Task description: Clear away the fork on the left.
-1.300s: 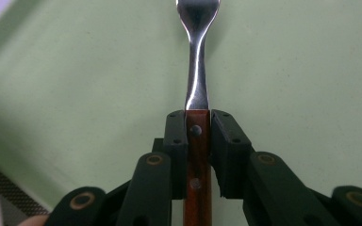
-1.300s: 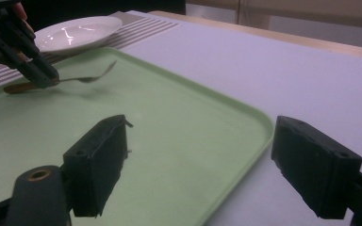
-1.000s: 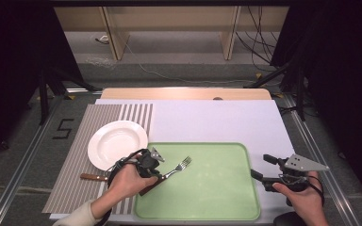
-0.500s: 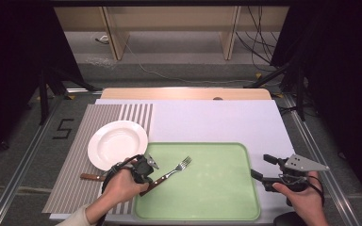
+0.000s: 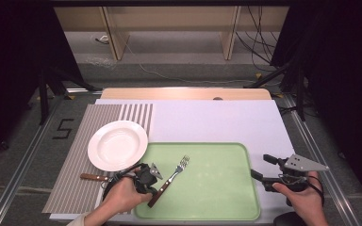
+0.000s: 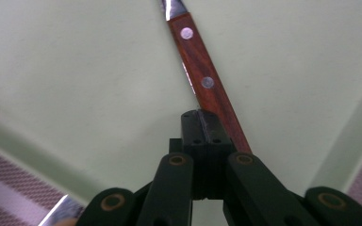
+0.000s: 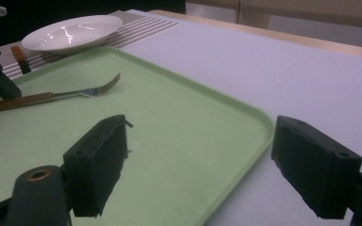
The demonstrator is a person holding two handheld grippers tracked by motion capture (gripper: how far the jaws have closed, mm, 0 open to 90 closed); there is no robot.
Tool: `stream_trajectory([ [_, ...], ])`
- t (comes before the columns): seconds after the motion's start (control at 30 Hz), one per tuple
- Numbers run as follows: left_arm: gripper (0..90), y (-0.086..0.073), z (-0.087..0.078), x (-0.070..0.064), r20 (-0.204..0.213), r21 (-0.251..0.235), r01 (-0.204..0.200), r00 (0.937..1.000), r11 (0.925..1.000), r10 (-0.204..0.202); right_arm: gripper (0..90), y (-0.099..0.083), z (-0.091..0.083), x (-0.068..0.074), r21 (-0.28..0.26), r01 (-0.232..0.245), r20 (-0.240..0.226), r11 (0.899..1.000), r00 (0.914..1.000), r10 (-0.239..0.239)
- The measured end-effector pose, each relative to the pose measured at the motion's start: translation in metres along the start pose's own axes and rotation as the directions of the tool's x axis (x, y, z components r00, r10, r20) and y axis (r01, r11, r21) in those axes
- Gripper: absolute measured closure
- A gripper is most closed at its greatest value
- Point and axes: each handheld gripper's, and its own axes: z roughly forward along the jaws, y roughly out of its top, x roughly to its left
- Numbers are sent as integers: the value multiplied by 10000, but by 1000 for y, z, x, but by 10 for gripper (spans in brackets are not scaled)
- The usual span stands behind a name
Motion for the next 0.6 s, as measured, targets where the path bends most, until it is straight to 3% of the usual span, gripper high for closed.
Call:
stream_trajectory([
  [0.17, 894, 4, 3, -10, 375, -129, -262, 9989, 9996, 267, 200, 0, 0, 0, -3, -8, 4, 10000, 10000, 8],
  [0.6, 886, 10, 8, -19, 535, -509, -612, 9965, 9968, 639, 201, 0, 0, 0, 3, 15, -11, 10000, 10000, -15],
])
